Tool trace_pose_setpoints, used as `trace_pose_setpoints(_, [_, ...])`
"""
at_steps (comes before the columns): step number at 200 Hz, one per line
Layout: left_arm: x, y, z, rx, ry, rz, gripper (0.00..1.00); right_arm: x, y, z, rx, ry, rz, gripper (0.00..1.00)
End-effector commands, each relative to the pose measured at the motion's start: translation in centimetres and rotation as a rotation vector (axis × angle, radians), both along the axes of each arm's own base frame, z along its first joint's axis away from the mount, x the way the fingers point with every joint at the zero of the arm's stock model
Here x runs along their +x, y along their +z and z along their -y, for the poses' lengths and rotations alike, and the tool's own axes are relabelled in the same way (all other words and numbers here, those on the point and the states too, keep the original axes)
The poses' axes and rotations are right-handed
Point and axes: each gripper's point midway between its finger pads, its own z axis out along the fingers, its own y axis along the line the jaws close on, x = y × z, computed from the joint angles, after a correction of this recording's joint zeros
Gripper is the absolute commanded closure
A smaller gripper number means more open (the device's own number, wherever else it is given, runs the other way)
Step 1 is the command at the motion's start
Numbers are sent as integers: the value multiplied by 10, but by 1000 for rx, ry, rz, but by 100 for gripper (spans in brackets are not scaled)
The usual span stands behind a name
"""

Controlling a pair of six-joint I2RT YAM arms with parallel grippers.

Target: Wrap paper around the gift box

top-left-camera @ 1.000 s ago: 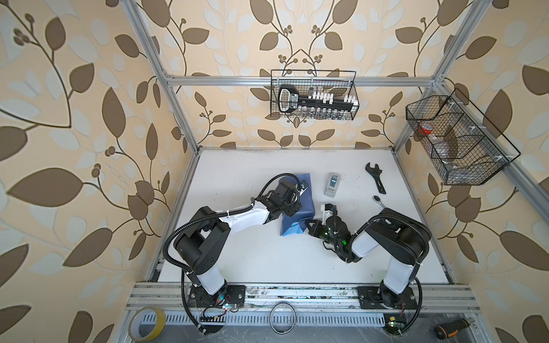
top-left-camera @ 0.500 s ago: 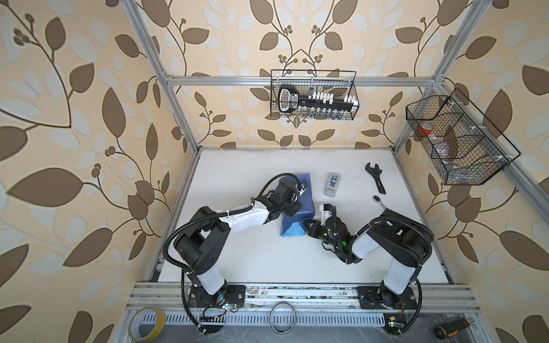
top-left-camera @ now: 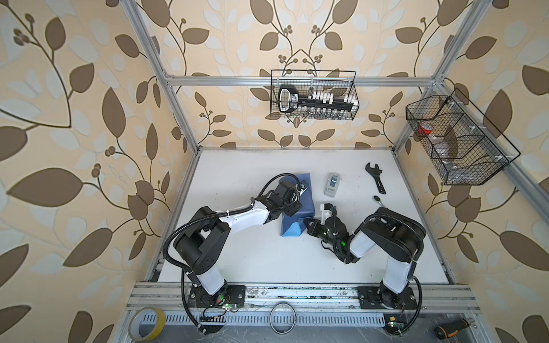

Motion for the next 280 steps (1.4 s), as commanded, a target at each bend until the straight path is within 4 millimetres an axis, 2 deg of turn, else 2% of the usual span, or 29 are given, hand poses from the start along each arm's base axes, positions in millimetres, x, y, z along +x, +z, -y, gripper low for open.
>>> trace_pose_setpoints(1, [-26,-41,-25,139,-15,-124,22,-1,-17,10,-32,-37,-42,95])
trace_pose_setpoints(28, [-25,-40,-25,140,-14,-121,22,1,-14,12,-41,-46,-35,95])
trace_pose_setpoints(61, [-26,-40,-26,142,-11,-118,22,-3,-22,18,-99,-51,-65,95])
trace_pose_setpoints(139, [-25,-39,-28,150,-5,-112,22,-32,-49,20,-177,7,-169,95])
trace_pose_setpoints(195, [-24,-38,-28,149,-5,-109,21,-43,-40,16,-207,38,-178,95])
trace_pose_setpoints(217, [-24,-39,-27,150,-5,-111,21,-38,-38,18,-221,30,-175,95])
trace_pose_setpoints(280, [-24,-39,-27,152,-5,-111,21,-10,-36,33,-230,-3,-158,95])
